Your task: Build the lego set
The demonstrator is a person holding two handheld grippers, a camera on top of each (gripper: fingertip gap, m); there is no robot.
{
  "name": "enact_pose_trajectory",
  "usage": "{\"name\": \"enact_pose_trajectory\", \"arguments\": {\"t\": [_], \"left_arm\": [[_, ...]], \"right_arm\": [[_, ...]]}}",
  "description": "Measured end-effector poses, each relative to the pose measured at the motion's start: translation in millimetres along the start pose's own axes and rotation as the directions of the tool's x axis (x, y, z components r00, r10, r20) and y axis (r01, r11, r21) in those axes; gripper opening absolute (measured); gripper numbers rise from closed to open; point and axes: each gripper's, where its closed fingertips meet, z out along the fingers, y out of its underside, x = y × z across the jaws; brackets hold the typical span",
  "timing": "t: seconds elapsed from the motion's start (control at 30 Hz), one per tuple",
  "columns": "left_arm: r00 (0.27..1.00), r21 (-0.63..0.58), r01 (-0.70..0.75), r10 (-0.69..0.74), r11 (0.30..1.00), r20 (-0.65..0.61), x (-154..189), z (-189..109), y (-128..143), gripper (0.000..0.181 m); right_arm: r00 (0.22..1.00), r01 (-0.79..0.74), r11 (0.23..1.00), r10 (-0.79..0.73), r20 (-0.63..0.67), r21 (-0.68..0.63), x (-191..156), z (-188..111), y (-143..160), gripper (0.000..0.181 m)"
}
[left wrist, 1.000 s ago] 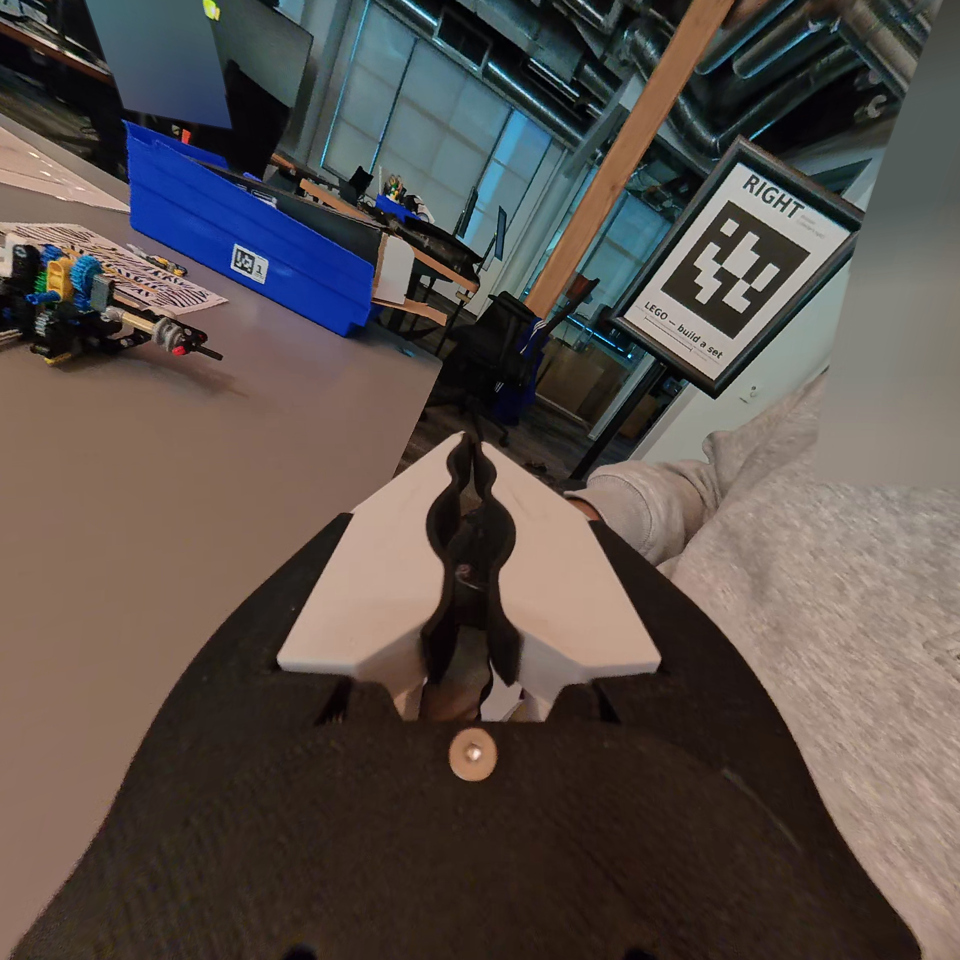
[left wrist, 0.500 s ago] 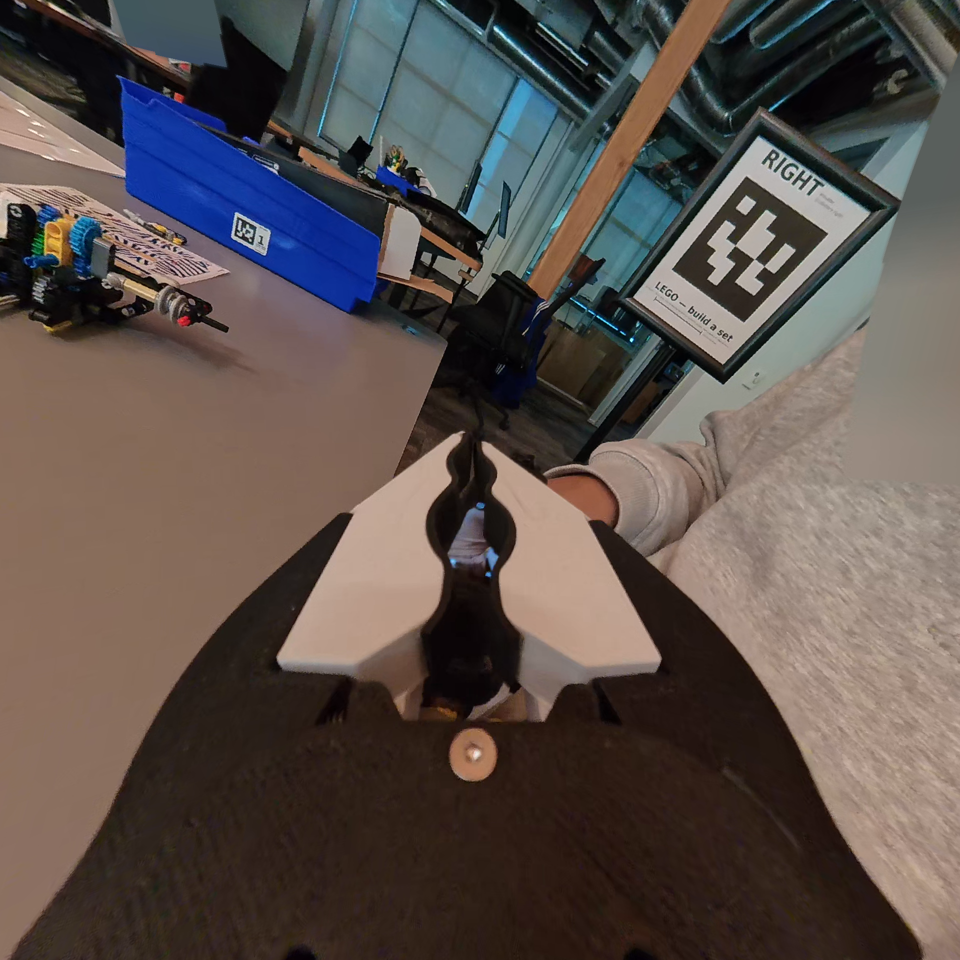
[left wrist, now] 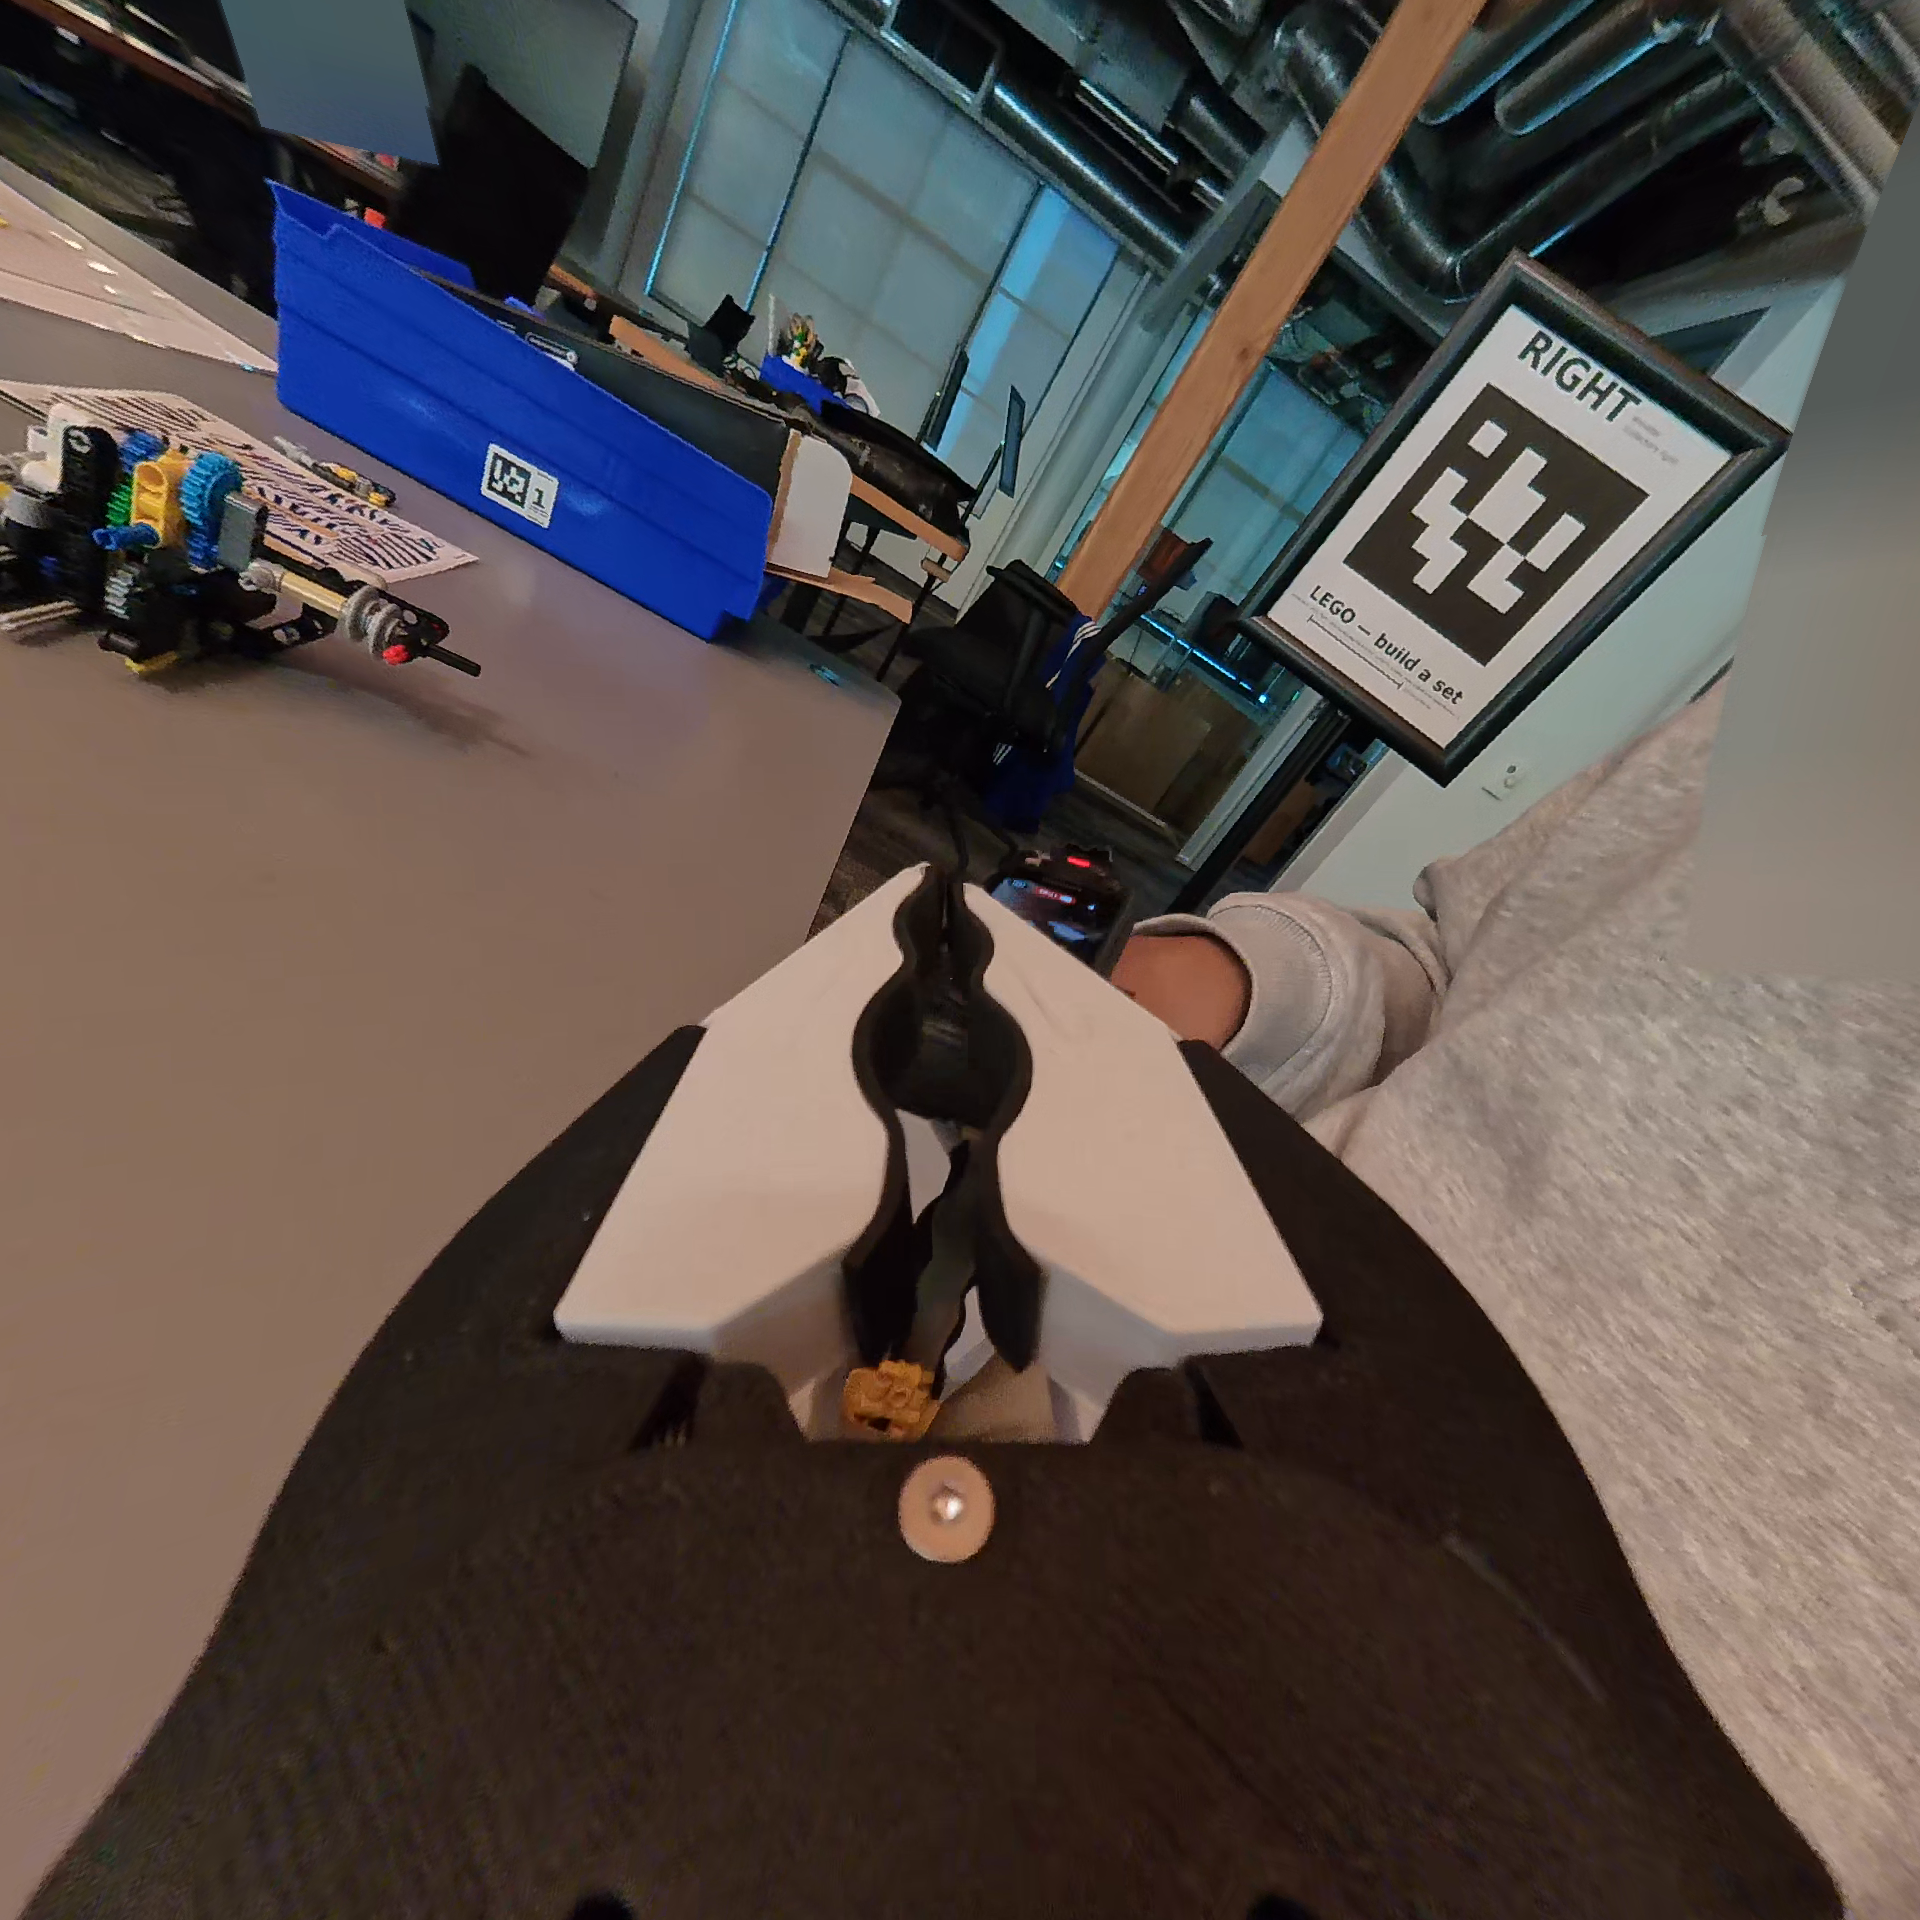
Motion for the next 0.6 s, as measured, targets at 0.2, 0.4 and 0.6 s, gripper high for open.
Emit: {"name": "enact_pose_trajectory", "arguments": {"t": [0.2, 0.4, 0.6], "left_arm": [[1.0, -0.001, 0.003, -0.003, 1.0, -0.001, -1, 0, 1, 0.0], [1.0, 0.016, -0.004, 0.004, 1.0, 0.018, -4, -1, -2, 0.0], [0.999, 0.07, 0.029, -0.031, 0.997, 0.033, -11, -8, -10, 0.0]], "right_arm": [[0.998, -0.069, 0.991, 0.067, 0.016, 0.112, -5, -25, 4, 0.014], [0.993, -0.114, 0.934, 0.112, 0.027, 0.337, -5, -77, -5, 0.014], [0.991, -0.056, 0.805, 0.117, -0.066, 0.591, 26, -148, -36, 0.005]]}}
